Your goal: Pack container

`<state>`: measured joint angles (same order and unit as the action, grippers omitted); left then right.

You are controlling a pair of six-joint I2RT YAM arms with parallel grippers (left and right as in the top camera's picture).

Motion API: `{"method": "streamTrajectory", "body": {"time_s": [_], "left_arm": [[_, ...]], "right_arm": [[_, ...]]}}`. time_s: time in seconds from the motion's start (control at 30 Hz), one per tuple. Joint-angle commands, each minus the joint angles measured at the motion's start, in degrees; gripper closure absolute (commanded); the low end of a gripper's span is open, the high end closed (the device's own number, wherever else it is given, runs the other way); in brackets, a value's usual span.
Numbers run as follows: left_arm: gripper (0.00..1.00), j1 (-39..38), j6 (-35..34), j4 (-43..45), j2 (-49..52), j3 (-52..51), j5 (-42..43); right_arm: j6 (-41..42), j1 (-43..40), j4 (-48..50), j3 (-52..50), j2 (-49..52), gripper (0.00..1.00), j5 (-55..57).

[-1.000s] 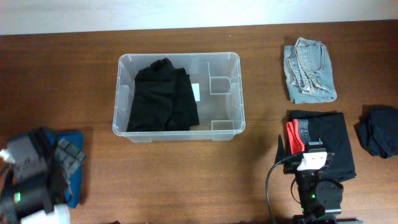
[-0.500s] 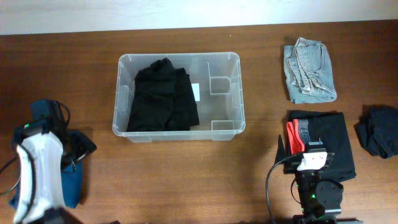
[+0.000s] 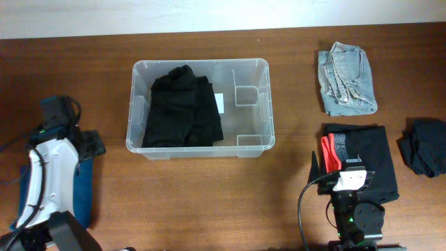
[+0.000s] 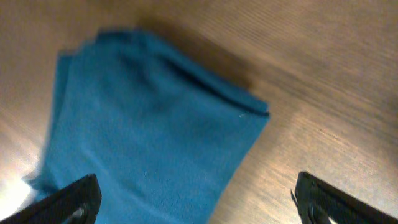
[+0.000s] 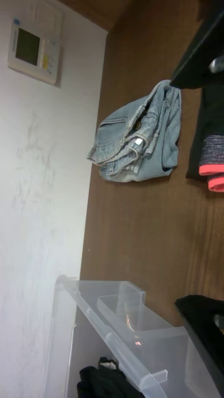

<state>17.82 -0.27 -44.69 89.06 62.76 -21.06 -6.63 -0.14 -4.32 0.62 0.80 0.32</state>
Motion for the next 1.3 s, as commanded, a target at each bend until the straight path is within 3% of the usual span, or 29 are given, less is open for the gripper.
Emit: {"method": "streamTrajectory", "body": {"time_s": [0.0, 0.13, 0.53, 0.8, 1.0, 1.27], "left_arm": [[0.00, -4.2, 14.8, 1.4, 0.0, 0.0, -13.6], [0.00, -8.0, 20.0, 1.4, 0.6, 0.0, -27.5], [0.00, -8.0, 3.5, -14.2, 0.6, -0.1, -20.3], [0.00, -8.4, 7.5, -14.3, 4.3, -0.2, -17.7], [0.00, -10.1, 7.4, -12.3, 9.1, -0.2, -24.0], [0.00, -10.6, 4.8, -11.1, 14.3, -0.2, -25.9]], "right_arm": [[-0.2, -0.3, -0.3, -0.3, -0.6, 0.01, 0.3], [-0.2, -0.3, -0.3, -0.3, -0.6, 0.02, 0.3], [-0.2, -0.3, -0.3, -0.3, -0.6, 0.02, 0.3], [-0.2, -0.3, -0.3, -0.3, -0.6, 0.02, 0.3], [-0.2, -0.3, -0.3, -0.3, -0.6, 0.02, 0.3], [-0.2, -0.3, -0.3, -0.3, -0.6, 0.02, 0.3]]}}
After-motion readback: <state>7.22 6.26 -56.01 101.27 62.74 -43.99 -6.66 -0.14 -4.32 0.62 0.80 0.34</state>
